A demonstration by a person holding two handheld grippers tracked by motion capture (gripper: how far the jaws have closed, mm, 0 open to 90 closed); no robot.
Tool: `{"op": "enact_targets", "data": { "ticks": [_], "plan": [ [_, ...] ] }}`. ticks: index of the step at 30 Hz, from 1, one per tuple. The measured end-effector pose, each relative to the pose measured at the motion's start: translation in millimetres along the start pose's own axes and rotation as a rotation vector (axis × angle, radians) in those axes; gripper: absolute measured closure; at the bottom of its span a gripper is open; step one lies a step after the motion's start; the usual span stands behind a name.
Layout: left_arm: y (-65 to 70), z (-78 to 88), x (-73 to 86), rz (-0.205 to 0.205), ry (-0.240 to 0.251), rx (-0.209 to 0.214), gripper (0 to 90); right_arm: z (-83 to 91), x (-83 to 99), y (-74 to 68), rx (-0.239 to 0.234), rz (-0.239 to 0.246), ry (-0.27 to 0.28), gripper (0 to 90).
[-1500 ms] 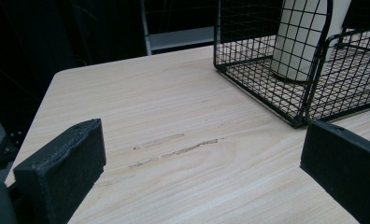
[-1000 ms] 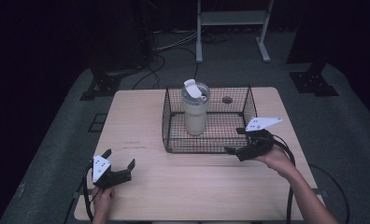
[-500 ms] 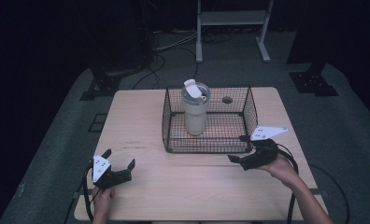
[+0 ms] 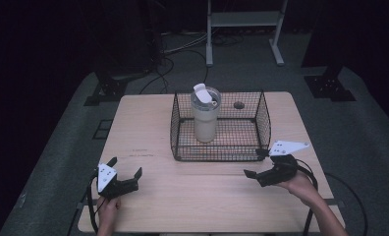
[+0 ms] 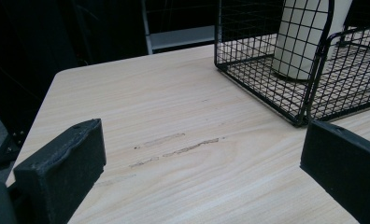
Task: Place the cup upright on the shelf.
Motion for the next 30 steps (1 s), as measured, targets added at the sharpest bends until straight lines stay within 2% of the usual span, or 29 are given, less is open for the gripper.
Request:
{"op": "enact_targets", "data": {
  "ticks": [22,30],
  "plan": [
    [0.1,0.1,0.0,0.0,-0.001,0.0,0.0,6.8,27.6,5.8,0.009,-0.03,0.019,9.8],
    [0.0,0.0,0.1,0.0,-0.002,-0.001,0.0,5.1,45.2,9.6,0.017,-0.048,0.018,9.8]
  ]
}}
Point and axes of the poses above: each handheld gripper's, and its own axes: z roughly backward along the jaws, x roughly out of its underside, y roughly to its right, the point moved 8 cm from there along -z, roughly forward along the jaws, and after that the axes turned 15 degrees about -z, right-handed, at the moved point
